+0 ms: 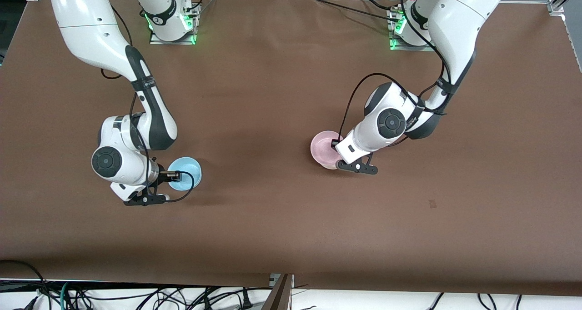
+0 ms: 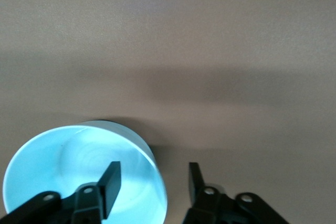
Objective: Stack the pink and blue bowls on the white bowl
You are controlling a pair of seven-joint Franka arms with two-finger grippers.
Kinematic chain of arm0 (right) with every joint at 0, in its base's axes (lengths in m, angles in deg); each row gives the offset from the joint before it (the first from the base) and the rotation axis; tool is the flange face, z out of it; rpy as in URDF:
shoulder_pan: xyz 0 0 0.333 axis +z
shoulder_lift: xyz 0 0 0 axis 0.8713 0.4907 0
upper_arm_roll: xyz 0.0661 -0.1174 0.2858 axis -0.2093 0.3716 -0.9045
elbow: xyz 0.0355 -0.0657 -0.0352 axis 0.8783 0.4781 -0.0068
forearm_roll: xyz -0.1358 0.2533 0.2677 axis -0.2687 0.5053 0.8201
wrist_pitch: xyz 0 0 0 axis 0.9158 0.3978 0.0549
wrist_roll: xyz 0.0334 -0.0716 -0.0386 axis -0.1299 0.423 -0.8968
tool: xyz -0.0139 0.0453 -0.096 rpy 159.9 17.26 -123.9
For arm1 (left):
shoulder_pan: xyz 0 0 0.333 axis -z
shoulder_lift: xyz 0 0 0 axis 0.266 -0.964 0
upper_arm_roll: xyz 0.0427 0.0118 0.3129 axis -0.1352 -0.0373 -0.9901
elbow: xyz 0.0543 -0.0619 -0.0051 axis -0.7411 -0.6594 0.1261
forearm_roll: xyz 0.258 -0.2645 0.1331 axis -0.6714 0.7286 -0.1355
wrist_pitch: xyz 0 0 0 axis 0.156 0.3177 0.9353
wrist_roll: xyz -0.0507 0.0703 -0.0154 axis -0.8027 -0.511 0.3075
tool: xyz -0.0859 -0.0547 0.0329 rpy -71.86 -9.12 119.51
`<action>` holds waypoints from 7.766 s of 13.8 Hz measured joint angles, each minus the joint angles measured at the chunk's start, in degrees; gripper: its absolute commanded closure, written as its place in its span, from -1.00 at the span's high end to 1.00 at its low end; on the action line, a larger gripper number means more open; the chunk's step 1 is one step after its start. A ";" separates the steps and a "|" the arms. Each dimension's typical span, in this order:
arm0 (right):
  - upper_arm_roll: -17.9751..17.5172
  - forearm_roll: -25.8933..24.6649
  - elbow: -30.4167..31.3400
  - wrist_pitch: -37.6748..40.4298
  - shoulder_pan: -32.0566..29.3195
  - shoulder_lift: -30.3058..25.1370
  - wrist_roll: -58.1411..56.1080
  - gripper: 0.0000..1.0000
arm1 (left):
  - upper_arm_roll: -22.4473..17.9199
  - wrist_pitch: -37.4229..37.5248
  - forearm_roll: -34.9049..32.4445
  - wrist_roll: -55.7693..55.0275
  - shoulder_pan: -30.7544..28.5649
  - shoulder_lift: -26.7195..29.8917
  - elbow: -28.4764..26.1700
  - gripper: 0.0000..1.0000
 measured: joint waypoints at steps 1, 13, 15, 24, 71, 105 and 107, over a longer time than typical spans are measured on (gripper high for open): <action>0.00 0.00 0.00 0.04 0.07 0.00 0.84 -0.91 | -0.02 0.00 -0.22 0.00 -0.04 -0.06 0.00 -1.00; -0.21 0.41 -1.57 4.88 0.38 -1.15 8.06 -1.00 | -0.05 0.00 -1.05 0.00 -0.59 -0.14 0.08 -1.00; -0.22 0.41 -1.65 5.39 0.42 -1.50 10.36 -1.00 | -0.10 0.00 -1.09 0.00 -0.63 -0.14 0.07 -1.00; -0.23 5.96 -4.07 19.27 0.49 -9.44 11.41 -1.00 | -0.15 0.03 -3.80 -0.03 -0.64 -0.92 -0.13 -0.61; -8.84 13.36 -14.70 -15.91 29.51 8.45 55.97 -1.00 | -23.61 40.46 8.44 21.72 -7.96 26.99 10.60 1.00; 9.42 12.93 -17.73 9.38 26.61 -6.84 53.48 0.97 | -23.55 42.11 6.97 21.72 -7.85 26.98 10.55 1.00; 13.26 12.94 -17.72 16.79 26.10 -8.83 45.45 0.97 | -23.55 42.12 6.97 21.72 -7.85 26.97 10.54 1.00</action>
